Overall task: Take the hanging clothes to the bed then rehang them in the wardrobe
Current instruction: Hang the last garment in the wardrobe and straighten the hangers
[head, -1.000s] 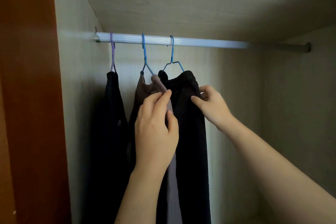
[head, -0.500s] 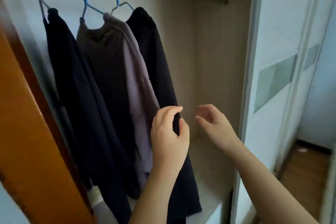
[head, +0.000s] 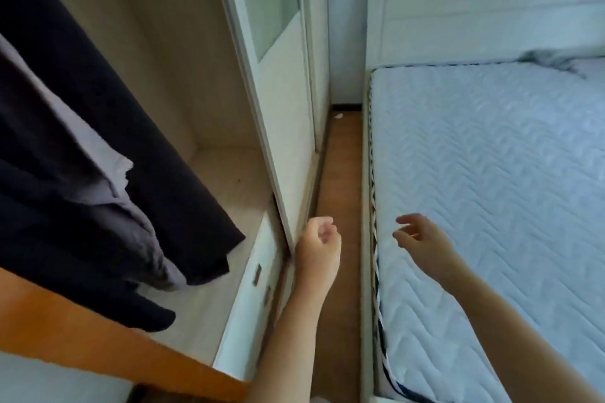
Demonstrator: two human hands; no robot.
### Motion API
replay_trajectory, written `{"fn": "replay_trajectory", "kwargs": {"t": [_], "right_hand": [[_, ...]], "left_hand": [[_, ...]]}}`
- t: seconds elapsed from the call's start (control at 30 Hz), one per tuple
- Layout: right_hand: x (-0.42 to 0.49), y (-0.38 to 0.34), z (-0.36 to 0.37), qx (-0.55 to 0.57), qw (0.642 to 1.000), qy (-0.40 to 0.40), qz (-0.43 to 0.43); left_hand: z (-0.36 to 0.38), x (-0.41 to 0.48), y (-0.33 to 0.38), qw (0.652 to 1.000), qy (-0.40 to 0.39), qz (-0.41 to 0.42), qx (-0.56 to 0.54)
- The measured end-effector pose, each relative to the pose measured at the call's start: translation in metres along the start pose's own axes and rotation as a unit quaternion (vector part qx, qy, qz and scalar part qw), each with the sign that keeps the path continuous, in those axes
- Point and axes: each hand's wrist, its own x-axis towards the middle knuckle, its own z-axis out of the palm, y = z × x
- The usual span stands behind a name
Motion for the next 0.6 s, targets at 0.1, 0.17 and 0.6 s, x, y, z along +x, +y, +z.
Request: {"fn": "replay_trajectory", "kwargs": {"t": [0.1, 0.17, 0.6], "right_hand": [[-0.033, 0.081, -0.041, -0.017, 0.994, 0.040, 0.104], [-0.063, 0.129, -0.067, -0.014, 0.984, 0.069, 0.165], [-0.314, 0.358, -0.210, 0.124, 0.872, 0.183, 0.437]], "left_hand": [[0.041, -0.024, -0.032, 0.997, -0.066, -0.039, 0.022], [0.060, -0.042, -0.054, 0.991, -0.110, -0.054, 0.046], [0.246, -0.215, -0.113, 0.941, -0.248, -0.196, 0.120]]}}
